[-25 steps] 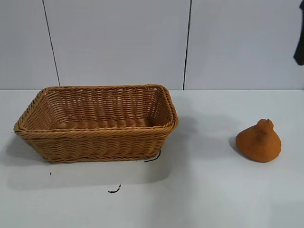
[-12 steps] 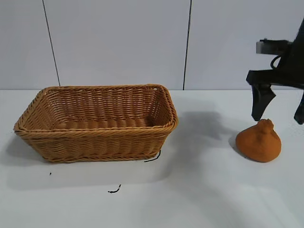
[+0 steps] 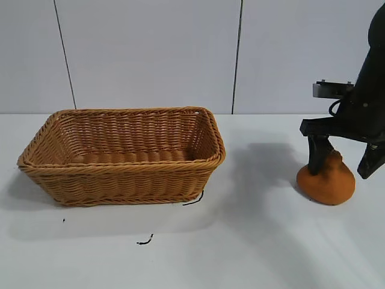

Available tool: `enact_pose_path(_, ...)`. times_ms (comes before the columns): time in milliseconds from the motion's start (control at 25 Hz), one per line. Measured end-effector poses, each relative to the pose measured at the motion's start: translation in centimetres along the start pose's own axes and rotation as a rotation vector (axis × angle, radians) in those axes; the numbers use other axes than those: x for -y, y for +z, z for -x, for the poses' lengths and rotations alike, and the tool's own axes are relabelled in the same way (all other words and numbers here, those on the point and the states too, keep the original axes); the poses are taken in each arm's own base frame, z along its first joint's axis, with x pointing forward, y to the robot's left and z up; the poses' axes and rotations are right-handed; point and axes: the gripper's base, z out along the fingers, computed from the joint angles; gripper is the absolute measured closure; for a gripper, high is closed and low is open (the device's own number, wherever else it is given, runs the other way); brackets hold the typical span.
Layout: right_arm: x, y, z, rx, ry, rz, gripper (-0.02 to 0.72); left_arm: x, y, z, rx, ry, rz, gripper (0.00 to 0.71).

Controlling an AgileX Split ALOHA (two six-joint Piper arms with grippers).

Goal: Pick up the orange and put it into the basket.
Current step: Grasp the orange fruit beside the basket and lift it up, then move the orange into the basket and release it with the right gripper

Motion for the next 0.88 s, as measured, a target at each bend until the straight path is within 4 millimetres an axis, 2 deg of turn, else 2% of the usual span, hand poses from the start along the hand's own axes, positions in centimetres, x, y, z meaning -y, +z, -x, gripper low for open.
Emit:
enact_pose_path(80,-0.3,-0.8,0.4,0.009,-0.025,0.004,0.641,0.0,0.0,0.0,0.000,0.000,0.000,0.071)
enact_pose_path(200,-1.1,-3.0,1.3,0.019,-0.073,0.010,0.642,0.0,0.0,0.0,0.000,0.000,0.000,0.071)
enact_pose_path(280,-2.1,-5.4,2.4,0.060,-0.104,0.014,0.642,0.0,0.0,0.0,0.000,0.000,0.000,0.071)
enact_pose_path(400,-4.1,-10.1,4.2,0.163,-0.153,0.032,0.642,0.0,0.0,0.0,0.000,0.000,0.000,0.071)
enact_pose_path(520,-6.0,-13.4,5.2,0.252,-0.196,0.048,0.642,0.0,0.0,0.0,0.000,0.000,0.000,0.071)
enact_pose_path(680,-8.8,-15.6,5.5,0.324,-0.249,0.070,0.642,0.0,0.0,0.0,0.000,0.000,0.000,0.071)
enact_pose_path(880,-14.2,-15.9,4.2,0.362,-0.344,0.122,0.642,0.0,0.0,0.0,0.001,0.000,0.000,0.071)
